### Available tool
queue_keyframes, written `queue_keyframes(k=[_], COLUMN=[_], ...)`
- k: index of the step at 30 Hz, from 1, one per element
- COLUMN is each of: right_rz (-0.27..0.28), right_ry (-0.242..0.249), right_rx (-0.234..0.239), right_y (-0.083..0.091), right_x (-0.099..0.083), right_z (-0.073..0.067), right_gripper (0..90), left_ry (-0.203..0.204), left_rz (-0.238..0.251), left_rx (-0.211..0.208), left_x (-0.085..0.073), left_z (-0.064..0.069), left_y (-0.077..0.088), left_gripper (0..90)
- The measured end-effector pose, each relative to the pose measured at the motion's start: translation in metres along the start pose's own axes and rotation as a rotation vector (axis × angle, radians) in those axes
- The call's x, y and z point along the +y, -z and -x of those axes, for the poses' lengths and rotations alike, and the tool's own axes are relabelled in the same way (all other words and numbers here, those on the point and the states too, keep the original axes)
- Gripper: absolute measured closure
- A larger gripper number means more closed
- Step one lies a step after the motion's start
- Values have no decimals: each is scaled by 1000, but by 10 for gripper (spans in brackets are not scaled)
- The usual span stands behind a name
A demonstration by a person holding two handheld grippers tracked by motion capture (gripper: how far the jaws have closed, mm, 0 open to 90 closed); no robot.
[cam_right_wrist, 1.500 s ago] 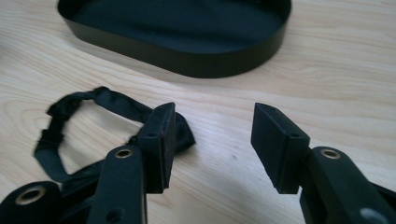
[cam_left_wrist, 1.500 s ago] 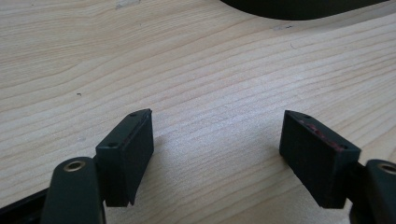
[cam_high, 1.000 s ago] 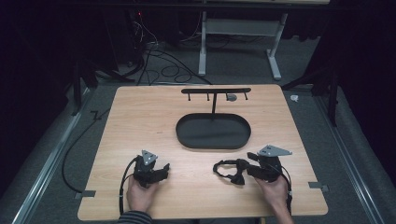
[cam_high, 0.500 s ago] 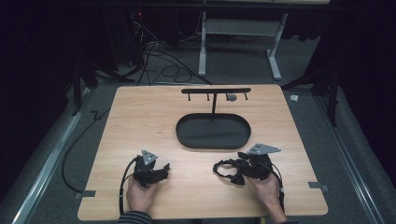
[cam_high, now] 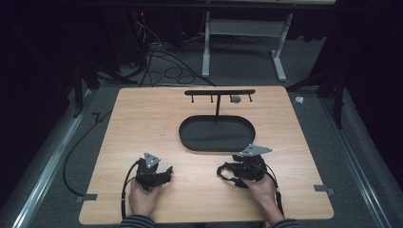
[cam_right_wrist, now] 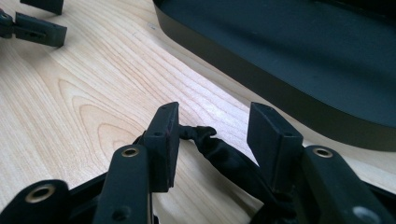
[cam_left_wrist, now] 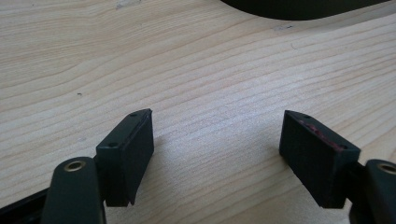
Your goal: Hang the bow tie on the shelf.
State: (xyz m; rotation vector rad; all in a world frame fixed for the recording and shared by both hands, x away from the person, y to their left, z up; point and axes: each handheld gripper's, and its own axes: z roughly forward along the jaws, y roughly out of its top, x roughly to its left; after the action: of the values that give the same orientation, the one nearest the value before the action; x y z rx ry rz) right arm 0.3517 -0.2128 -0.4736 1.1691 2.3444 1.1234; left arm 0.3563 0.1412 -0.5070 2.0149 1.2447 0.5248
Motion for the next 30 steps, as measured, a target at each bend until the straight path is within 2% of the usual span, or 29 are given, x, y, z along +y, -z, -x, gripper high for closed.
queue_keyframes(k=[14,19,30], right_rz=[-54,-82,-93], right_ry=[4,9,24], right_rx=[-4,-6,-12], right_y=[-17,-24,-25], right_x=[0,-4,-7], right_z=[2,3,4], right_gripper=[577,614,739], left_ry=[1,2,1], left_rz=[0,1,0], left_rx=[-1,-2,-1], left_x=[0,0,0], left_z=[0,0,0], left_y=[0,0,0], left_gripper=[265,265,265])
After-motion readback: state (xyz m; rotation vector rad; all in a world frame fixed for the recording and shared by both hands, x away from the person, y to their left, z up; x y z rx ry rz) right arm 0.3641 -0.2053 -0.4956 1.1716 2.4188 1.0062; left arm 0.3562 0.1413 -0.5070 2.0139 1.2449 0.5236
